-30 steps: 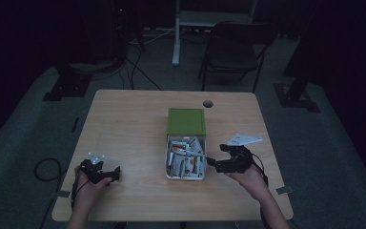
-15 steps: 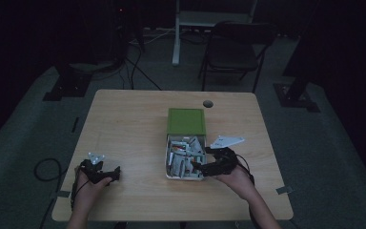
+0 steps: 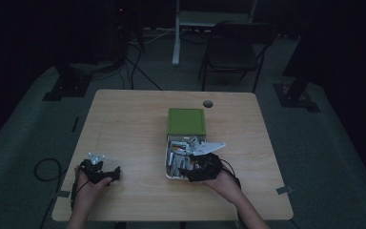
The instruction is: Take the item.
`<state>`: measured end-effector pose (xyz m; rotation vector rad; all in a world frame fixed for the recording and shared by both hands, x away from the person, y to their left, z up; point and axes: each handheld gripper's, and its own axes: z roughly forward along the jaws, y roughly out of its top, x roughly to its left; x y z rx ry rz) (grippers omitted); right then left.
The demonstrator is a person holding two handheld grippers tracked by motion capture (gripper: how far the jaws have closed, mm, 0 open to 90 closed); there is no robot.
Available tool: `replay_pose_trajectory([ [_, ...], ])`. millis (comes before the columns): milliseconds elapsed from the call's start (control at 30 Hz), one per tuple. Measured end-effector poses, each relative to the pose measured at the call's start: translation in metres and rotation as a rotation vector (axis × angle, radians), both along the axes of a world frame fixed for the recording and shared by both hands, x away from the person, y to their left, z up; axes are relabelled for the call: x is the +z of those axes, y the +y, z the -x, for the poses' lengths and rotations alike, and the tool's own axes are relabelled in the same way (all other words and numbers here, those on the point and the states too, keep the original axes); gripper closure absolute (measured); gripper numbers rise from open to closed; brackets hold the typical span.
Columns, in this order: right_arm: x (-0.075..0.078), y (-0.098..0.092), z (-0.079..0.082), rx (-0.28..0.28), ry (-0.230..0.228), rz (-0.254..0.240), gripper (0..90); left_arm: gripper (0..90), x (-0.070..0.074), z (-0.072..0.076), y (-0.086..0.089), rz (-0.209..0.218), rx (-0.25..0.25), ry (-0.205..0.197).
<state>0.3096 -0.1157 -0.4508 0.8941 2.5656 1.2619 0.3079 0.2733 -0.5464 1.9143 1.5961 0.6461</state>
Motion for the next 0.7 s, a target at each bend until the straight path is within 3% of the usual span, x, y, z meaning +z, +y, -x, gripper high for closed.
replay_pose_trajectory([
  [333, -0.015, 0.015, 0.006, -0.032, 0.007, 0.032, 52.5, 1.1, 0.0, 0.0, 0.0, -0.001, 0.0, 0.001],
  [433, -0.019, 0.018, 0.006, -0.077, 0.014, 0.033, 61.8, 1.1, 0.0, 0.0, 0.0, -0.001, 0.0, 0.001],
  [567, -0.022, 0.022, 0.007, -0.094, 0.01, 0.04, 68.7, 1.1, 0.0, 0.0, 0.0, -0.001, 0.0, 0.002],
  [700, -0.024, 0.026, 0.006, -0.108, 0.02, 0.034, 69.2, 1.1, 0.0, 0.0, 0.0, -0.001, 0.0, 0.001],
])
